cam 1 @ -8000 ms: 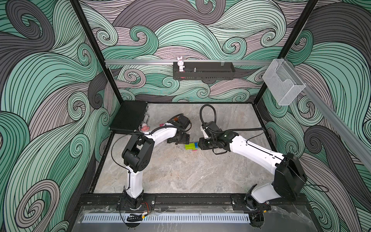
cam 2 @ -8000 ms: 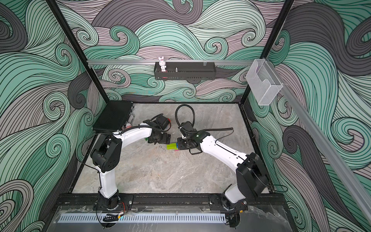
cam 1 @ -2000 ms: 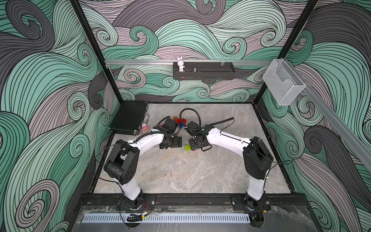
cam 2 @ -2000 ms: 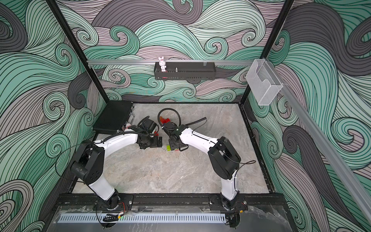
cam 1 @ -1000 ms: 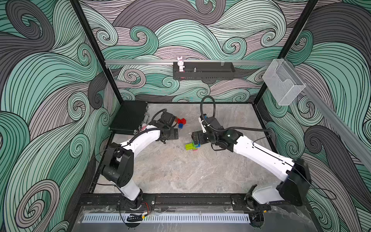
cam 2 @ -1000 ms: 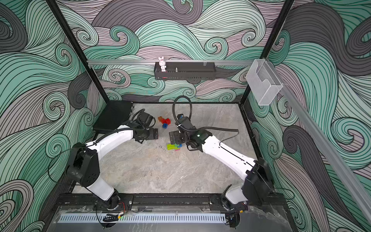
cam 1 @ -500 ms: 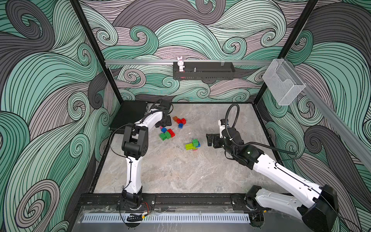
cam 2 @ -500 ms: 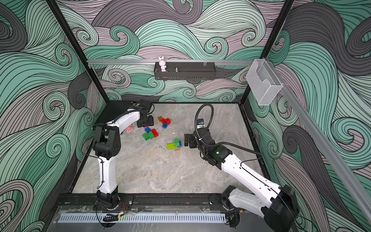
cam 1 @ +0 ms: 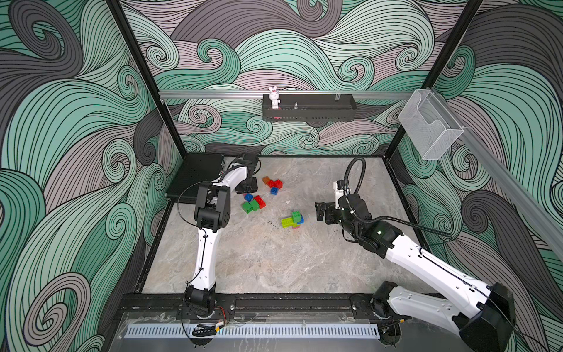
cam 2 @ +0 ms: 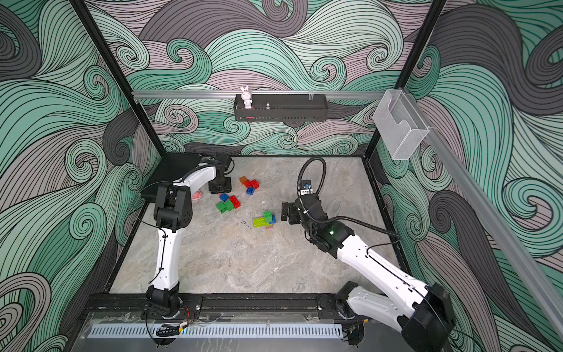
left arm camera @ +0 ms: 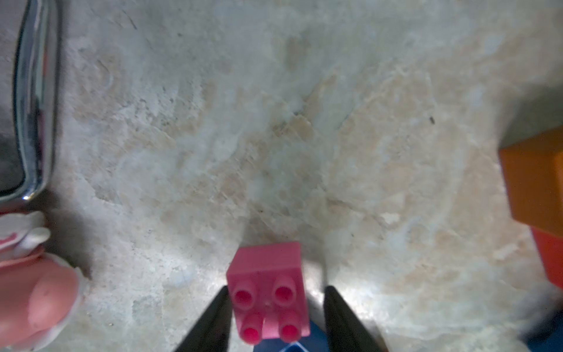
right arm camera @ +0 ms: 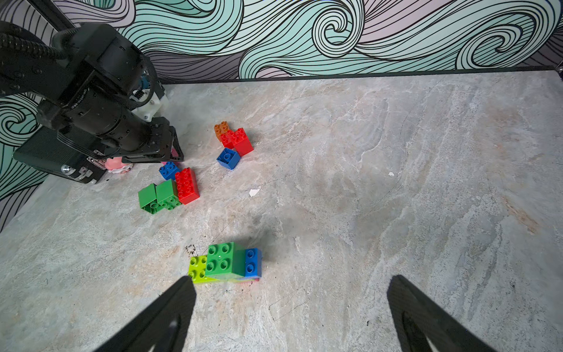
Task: Assemble the number 4 with lego
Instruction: Move the lego brick at the center of the board.
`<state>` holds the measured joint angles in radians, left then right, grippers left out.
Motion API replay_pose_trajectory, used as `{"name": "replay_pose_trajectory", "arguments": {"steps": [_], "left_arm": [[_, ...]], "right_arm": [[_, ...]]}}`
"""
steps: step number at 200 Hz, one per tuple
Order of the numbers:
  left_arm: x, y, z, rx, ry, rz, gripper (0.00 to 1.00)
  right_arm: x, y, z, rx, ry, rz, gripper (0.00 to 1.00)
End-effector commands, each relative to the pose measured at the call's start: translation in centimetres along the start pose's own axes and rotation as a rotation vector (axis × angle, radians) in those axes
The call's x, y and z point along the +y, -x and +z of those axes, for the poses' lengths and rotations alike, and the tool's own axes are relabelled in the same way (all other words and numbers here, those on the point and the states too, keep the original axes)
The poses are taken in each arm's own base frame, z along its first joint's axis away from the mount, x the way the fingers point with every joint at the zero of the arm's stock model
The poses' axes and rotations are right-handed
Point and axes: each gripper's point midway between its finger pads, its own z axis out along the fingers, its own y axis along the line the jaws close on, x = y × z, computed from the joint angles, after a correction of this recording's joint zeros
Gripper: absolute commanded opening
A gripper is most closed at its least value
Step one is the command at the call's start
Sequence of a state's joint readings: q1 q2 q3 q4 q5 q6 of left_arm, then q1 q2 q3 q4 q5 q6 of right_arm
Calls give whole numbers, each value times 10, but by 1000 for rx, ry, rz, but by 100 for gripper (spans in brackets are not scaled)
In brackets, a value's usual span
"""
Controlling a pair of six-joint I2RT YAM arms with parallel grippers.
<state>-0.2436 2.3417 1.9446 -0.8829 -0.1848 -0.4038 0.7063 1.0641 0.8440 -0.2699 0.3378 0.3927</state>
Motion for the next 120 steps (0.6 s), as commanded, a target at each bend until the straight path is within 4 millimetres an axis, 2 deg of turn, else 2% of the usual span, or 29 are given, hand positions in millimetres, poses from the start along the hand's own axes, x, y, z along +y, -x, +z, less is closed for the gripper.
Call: {"name": "replay_pose_trajectory", "arguments": {"steps": [1,22,45,84,120], "left_arm": [[-6,2,1,13,-31,13,40],[-15,-2,3,26,-70,37,31],[-34,-14,0,44,-139,68,27],[-86,-64,-15,37,-271,209,26],[-112,-116,-25,32,-276,424,26]], "right_arm": [[-7,0,-2,-11,-28,-19,99],[-8,-5,1,2,-30,-31,99],[-10,-14,9,36,-29,-44,99],[-20,-24,24,109,8,16,99],[-23,-32,41,219,48,2,99]]}}
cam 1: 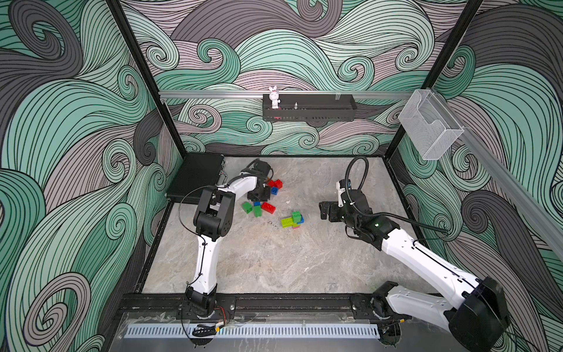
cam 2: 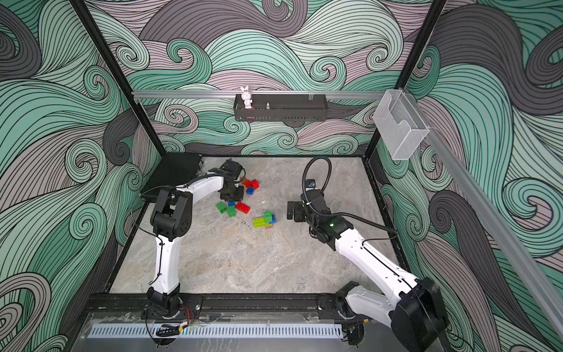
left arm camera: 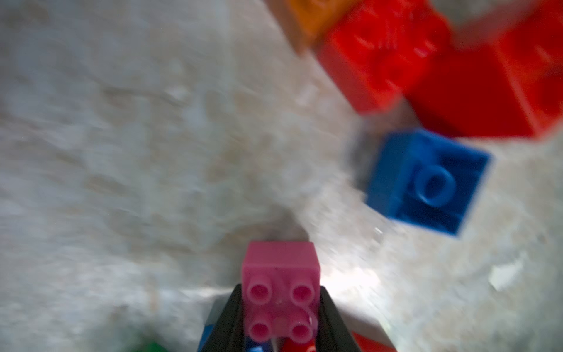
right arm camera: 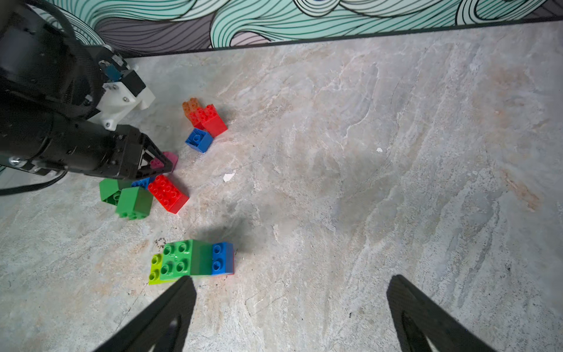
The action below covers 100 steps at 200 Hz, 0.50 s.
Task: Assemble the number 4 with lego
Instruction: Move the lego brick at the center of the board.
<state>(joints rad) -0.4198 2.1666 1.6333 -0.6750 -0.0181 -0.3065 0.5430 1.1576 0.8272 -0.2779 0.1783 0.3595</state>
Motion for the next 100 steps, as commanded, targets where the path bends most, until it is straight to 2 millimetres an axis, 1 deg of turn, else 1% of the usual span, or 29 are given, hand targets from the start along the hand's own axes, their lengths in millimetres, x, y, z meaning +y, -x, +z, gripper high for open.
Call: {"name": "replay_pose_trajectory", "arguments": {"steps": [1,20,36,56,67,78,83,100], "left_arm": [[-36,-36,6,53,-55,165,26],[-50,-56,3,63,-40,281,27],[-52,-63,-1,67,-34,308,32],[-49,-56,-16,16,-42,278,41],[-47,-49,-27,-19,-43,258,47],[-43,-42,-40,-55,-37,238,51],[-39,-38,-45,-73,-25,225,53],[-23,-27,-62,-137,16,157,62]], "right_arm": [[10,-6,9,85,70,-37,99],[18,-10,20,143,115,-72,99],[27,-15,28,187,156,-89,99],[40,-20,36,227,221,-106,98],[48,-22,39,243,268,-118,98],[58,-23,41,263,319,-134,97],[62,-25,42,274,343,-148,97],[73,-23,47,292,391,-191,95]]}}
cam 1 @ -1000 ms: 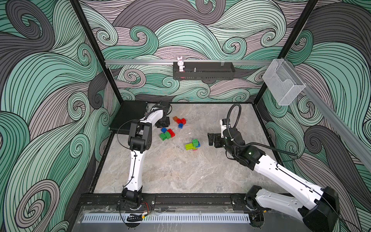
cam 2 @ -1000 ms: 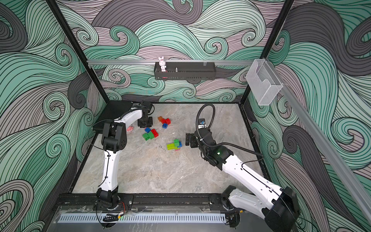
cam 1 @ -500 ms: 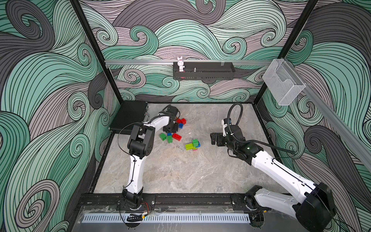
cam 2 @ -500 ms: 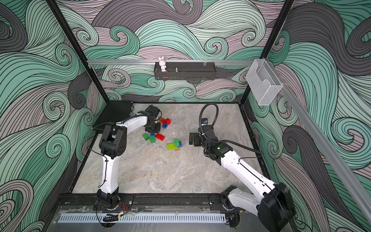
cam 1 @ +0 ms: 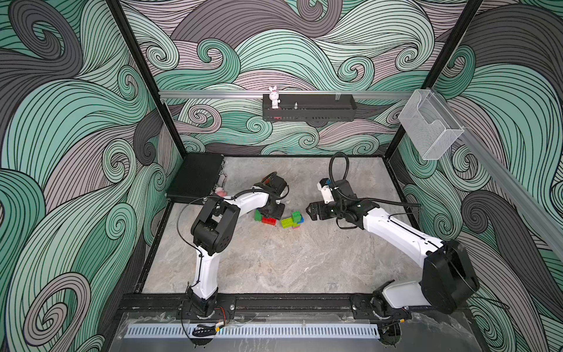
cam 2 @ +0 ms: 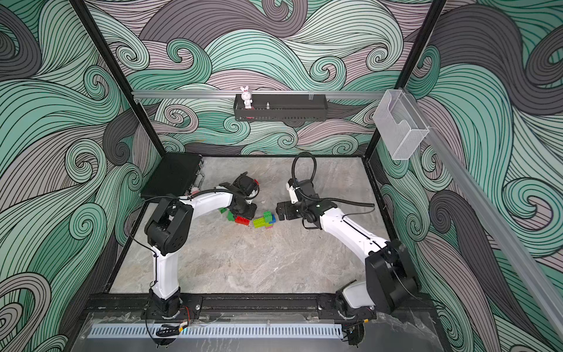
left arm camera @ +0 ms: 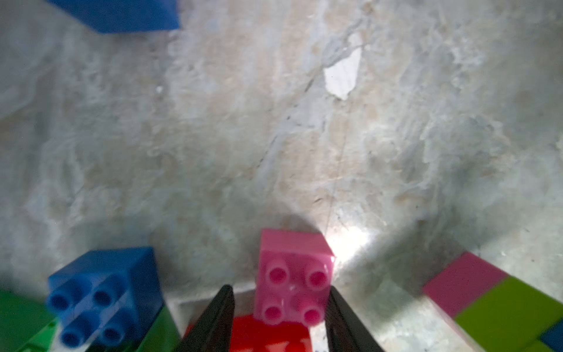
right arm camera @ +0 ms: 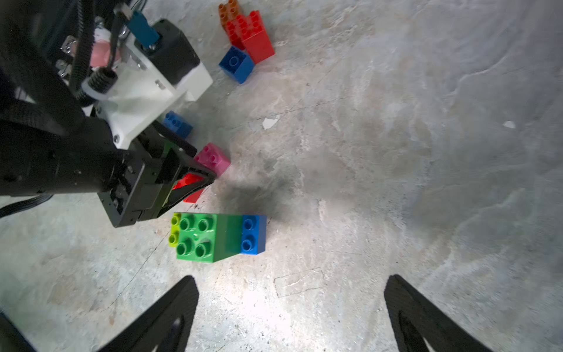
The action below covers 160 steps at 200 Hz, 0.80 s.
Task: Assemble the number 4 with lego
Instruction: Move the lego brick at the center of the board, then pick up the lego brick from the center of the board.
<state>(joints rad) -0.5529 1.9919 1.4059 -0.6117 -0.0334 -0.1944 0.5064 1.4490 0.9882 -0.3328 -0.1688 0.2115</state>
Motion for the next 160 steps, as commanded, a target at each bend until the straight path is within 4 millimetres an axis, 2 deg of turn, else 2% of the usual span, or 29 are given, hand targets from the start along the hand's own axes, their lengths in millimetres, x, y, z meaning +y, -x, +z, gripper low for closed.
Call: {"name": "replay_pose_trajectory", "arguments": {"steps": [1,21,46,63,84,110,147,150,160], "left_arm": [[24,24,-40,-128,58,-84,63],[49,24,-57,-182,74,-203,68],[83,10,-76,-235,98,-358,73],[104,-4,-89,-268,126,-463,75],[122,-24,-100,-289,167,-566,84],[136,-47,-107,-291,195,-643,95],[140,-67,-99,-252,194,-701,97],[139,-65,-105,-274,182,-703,97],[136,-67,-105,-271,166,-708,97]], "right_arm": [[25,10,3,23,129,-87,95],[40,8,10,89,184,-165,92],[58,6,25,172,182,-309,89],[68,8,39,218,154,-394,86],[78,12,58,297,114,-440,81],[91,12,84,373,61,-483,70],[86,9,120,465,-28,-525,60],[84,9,122,471,-36,-526,60],[83,10,129,481,-44,-531,58]]}}
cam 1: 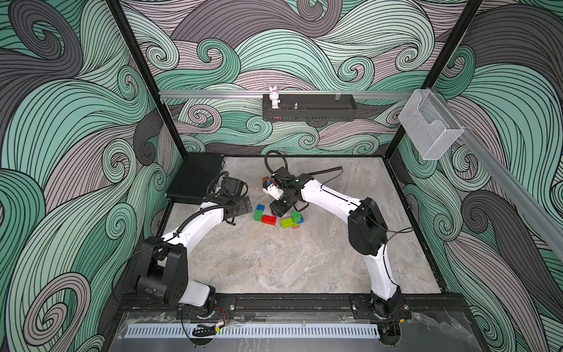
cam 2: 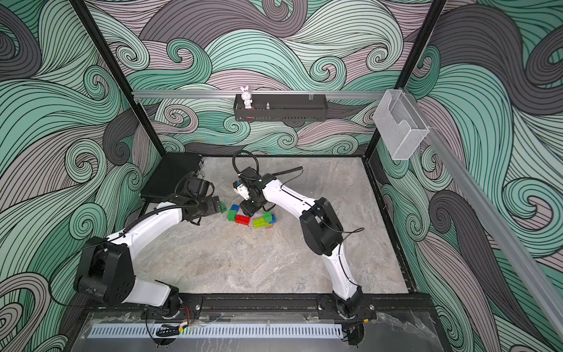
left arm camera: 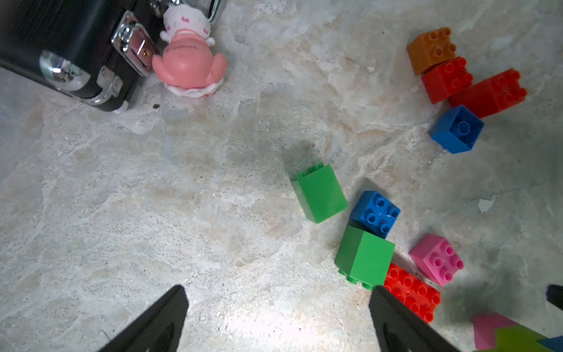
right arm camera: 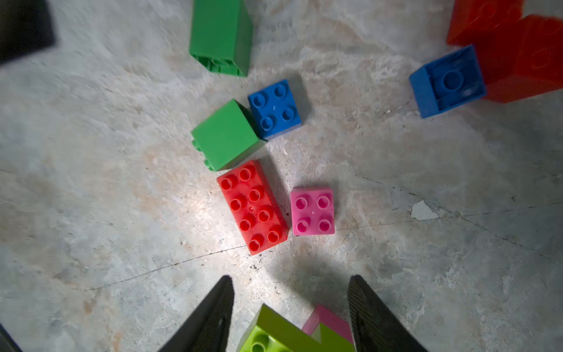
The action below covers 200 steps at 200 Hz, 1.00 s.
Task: Assemble the number 4 with lego
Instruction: Pick up the lego brick from the center of the board.
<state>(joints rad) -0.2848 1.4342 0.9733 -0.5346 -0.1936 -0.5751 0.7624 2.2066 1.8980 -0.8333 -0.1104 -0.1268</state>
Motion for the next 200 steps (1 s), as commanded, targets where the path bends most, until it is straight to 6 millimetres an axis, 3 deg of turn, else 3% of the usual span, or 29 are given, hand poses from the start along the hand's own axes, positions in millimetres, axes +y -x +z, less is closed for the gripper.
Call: {"name": "replay_pose_trajectory", "arguments": {"steps": [1,63,200], "left_arm": [[4,-3,-8,1,-10,-62,97],[6,-9,-4,26,-11,-53,98],[7,-14,1,51,-10,-42,98]], "right_arm": [[-16,-18,9,123,-72,-7,58],[-12,-4,39,148,-19,12,53],[-14,-6,62,177,-36,7,43]]}}
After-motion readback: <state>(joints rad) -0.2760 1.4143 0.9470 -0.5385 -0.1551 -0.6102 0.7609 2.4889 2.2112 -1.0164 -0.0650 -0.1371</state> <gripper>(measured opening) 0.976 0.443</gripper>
